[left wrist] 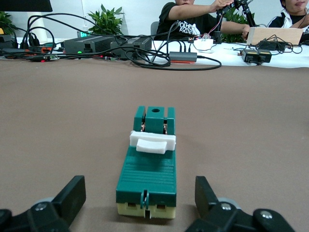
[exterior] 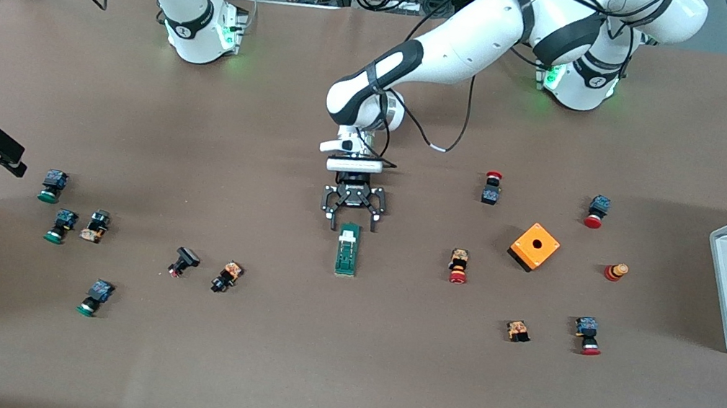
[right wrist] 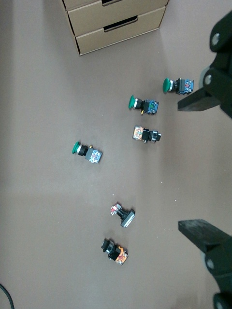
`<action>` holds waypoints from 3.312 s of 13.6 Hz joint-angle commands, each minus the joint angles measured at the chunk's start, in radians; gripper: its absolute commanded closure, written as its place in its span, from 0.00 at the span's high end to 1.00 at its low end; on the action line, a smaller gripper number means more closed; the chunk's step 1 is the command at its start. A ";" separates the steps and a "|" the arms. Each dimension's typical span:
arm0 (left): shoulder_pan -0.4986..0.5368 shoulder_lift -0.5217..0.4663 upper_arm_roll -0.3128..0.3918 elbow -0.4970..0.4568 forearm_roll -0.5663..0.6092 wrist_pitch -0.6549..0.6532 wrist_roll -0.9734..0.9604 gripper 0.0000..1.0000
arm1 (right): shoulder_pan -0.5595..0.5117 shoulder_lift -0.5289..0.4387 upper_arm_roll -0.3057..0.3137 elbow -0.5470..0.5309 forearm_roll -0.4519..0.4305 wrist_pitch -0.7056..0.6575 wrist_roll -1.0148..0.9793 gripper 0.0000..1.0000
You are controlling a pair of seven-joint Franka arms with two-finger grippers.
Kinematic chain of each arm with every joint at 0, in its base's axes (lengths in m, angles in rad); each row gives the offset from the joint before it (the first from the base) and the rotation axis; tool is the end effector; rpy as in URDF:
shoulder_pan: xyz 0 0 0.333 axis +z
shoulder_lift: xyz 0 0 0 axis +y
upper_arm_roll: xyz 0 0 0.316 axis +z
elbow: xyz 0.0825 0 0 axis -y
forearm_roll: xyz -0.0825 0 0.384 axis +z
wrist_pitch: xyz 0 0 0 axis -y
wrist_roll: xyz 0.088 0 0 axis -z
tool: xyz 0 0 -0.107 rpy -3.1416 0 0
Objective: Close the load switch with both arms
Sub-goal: 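Reach the right gripper toward the white switch handle, then grasp the white handle with the right gripper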
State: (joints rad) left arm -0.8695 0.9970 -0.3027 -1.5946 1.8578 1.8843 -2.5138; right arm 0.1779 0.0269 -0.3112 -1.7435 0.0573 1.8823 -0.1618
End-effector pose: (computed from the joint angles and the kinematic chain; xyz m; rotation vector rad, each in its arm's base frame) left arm 0.3430 -0.5708 0.0670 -2.5301 -0.1636 -1.7810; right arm 0.5785 -0.0713 0.5557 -3.1059 -0.0227 -0.1849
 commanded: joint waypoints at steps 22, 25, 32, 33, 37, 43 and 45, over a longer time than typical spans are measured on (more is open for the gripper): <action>-0.006 0.009 -0.033 0.016 0.003 -0.062 -0.005 0.81 | 0.224 0.138 0.014 0.062 0.076 -0.042 0.298 1.00; -0.005 0.011 -0.033 0.016 0.003 -0.062 -0.007 0.80 | 0.294 0.224 0.014 0.123 0.156 -0.037 0.473 1.00; 0.000 0.017 -0.033 0.018 0.004 -0.060 -0.013 0.78 | 0.474 0.386 0.015 0.182 0.230 0.138 0.904 1.00; -0.002 0.017 -0.033 0.018 0.006 -0.060 -0.013 0.77 | 0.497 0.404 0.015 0.185 0.231 0.171 0.956 1.00; -0.002 0.017 -0.033 0.019 0.004 -0.062 -0.013 0.73 | 0.578 0.508 0.015 0.235 0.266 0.277 1.148 1.00; -0.002 0.017 -0.033 0.018 0.000 -0.062 -0.013 0.65 | 0.656 0.613 0.012 0.277 0.292 0.383 1.447 1.00; -0.002 0.017 -0.033 0.018 0.000 -0.062 -0.014 0.65 | 0.678 0.640 0.011 0.275 0.294 0.418 1.522 0.99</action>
State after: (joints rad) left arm -0.8697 1.0047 -0.3330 -1.5892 1.8572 1.8386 -2.5150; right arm 0.8333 0.6176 -0.2851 -1.5076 0.3225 2.2705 1.2932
